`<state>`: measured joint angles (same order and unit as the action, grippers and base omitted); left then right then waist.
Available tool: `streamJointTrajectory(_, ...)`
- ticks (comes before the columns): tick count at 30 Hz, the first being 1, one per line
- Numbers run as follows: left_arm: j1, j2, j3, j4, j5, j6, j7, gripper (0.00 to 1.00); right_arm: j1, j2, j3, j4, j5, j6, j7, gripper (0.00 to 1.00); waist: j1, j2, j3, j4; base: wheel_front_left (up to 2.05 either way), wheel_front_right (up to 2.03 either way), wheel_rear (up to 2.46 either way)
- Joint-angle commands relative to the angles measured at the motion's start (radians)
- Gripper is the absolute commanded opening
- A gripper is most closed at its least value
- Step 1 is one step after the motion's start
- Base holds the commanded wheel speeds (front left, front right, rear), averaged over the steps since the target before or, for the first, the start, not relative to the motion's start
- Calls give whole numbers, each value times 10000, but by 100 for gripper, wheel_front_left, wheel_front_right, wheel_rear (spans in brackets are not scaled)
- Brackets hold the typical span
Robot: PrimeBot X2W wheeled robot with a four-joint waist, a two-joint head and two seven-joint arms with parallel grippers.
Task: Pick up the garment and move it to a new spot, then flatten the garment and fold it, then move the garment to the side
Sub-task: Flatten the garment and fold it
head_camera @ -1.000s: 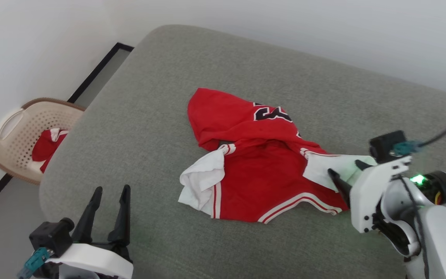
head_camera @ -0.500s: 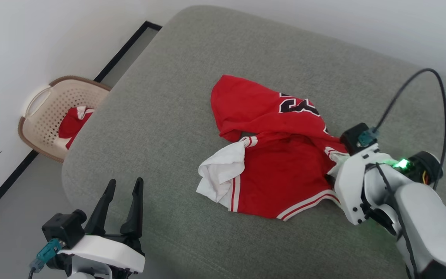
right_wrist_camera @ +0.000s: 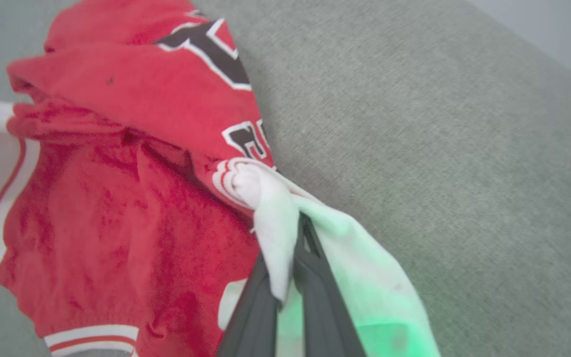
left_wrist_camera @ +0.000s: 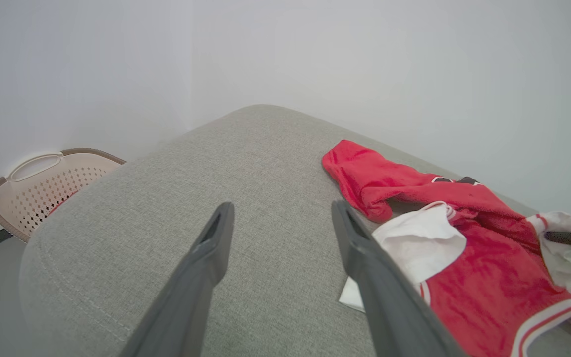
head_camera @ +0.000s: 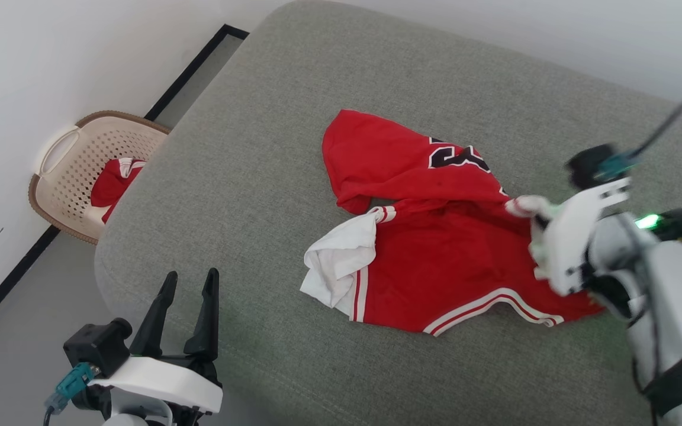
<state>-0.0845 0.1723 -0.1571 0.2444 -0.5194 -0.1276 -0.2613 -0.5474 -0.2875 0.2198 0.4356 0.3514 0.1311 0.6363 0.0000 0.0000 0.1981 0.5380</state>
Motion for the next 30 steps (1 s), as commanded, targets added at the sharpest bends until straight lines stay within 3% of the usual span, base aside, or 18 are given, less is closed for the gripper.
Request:
streamJointTrajectory(1, -53, 36, 29, -2, -83, -31, -49, 100, 55, 65, -389, -69, 127, -7, 4, 0, 0, 0, -22, -22, 0, 0, 0)
streamJointTrajectory(9, -26, 67, 77, -23, -67, -31, -49, 100, 224, 249, -3463, -160, -889, -7, -3, 0, 0, 0, -20, -224, 0, 0, 0)
streamJointTrajectory(21, -141, 186, 34, -75, -44, -31, -49, 100, 457, 1250, -8072, -348, -4174, -7, 1221, 0, 0, 0, 55, -429, 0, 0, 0)
streamJointTrajectory(30, -194, 320, 23, -56, 42, -31, -49, 100, 859, 1877, -8559, -470, -4911, -7, 1622, 2, 0, 0, 30, -749, 0, 0, 0)
